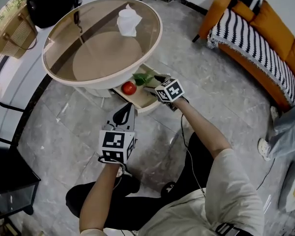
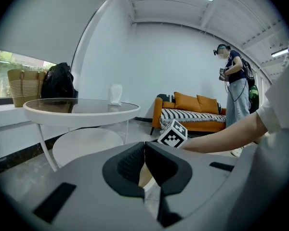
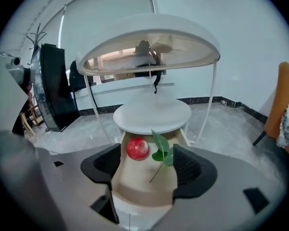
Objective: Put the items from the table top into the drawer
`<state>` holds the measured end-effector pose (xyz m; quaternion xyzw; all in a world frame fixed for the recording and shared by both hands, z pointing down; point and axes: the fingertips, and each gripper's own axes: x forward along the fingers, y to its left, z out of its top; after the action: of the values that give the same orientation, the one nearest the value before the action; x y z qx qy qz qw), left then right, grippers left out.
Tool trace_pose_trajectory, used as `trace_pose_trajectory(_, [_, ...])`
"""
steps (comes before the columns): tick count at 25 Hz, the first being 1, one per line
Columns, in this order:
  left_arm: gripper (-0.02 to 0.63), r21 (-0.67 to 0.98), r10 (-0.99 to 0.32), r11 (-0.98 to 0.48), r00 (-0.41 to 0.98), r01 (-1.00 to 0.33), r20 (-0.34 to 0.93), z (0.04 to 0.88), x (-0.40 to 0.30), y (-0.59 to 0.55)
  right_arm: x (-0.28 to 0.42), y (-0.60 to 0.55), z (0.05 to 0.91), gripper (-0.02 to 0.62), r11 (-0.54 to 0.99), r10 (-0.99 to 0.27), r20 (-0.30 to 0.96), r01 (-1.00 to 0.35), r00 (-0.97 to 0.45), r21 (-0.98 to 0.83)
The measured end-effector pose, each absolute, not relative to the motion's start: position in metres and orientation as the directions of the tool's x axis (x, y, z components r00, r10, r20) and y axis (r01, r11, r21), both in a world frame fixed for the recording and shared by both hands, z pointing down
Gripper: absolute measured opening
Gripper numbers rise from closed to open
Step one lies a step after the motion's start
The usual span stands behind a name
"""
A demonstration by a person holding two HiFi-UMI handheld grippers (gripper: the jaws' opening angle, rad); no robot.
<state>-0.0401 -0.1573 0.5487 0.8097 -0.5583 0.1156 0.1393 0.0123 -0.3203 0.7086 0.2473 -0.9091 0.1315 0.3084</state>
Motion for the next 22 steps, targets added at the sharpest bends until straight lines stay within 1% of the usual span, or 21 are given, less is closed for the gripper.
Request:
trace_pose_trajectory(7, [0.021,0.090,-0.884,-0.316,0.327,-0.945,0.333,0.545,-0.046,-0.163,0.043,-0.301,0.672,0.364,0.887,-0.345,0.635,-0.462,-0.692,-0.021])
trace_pose_trajectory(13, [0.021,0.084,-0.912,-0.263,0.276,-0.961,0.303,0.530,-0.061,-0.167,0.044,-0.298,0.630,0.359,0.891,-0.359,0.570,-0.453,-0.739,-0.025])
trace_pose_trajectory(14, [0.021,0.087,-0.916,-0.254,0.269,-0.963,0.299,0.528,-0.063,-0.167,0.043,-0.297,0.624,0.349,0.890,-0.368,0.557,-0.455,-0.745,-0.021])
trace_pose_trajectory(15, [0.021,0.090,-0.918,-0.248,0.263,-0.965,0.296,0.526,-0.064,-0.166,0.043,-0.297,0.617,0.312,0.885,-0.383,0.541,-0.466,-0.748,-0.017])
trace_pose_trajectory(16, [0.021,0.091,-0.921,-0.244,0.260,-0.966,0.292,0.523,-0.064,-0.166,0.042,-0.297,0.610,0.194,0.875,-0.405,0.521,-0.483,-0.751,-0.017])
trace_pose_trajectory(17, [0.021,0.090,-0.922,-0.242,0.258,-0.966,0.287,0.521,-0.064,-0.165,0.041,-0.298,0.602,0.110,0.865,-0.425,0.499,-0.501,-0.756,-0.022])
trace_pose_trajectory(19, [0.021,0.086,-0.926,-0.242,0.257,-0.966,0.278,0.516,-0.064,-0.164,0.039,-0.299,0.586,0.106,0.855,-0.443,0.462,-0.517,-0.768,-0.039])
trace_pose_trajectory(20, [0.021,0.082,-0.927,-0.243,0.256,-0.967,0.275,0.514,-0.064,-0.164,0.037,-0.299,0.579,0.091,0.853,-0.448,0.450,-0.519,-0.773,-0.043])
trace_pose_trajectory(22, [0.021,0.079,-0.929,-0.239,0.251,-0.968,0.271,0.512,-0.065,-0.164,0.036,-0.302,0.562,0.081,0.851,-0.452,0.428,-0.523,-0.782,-0.055])
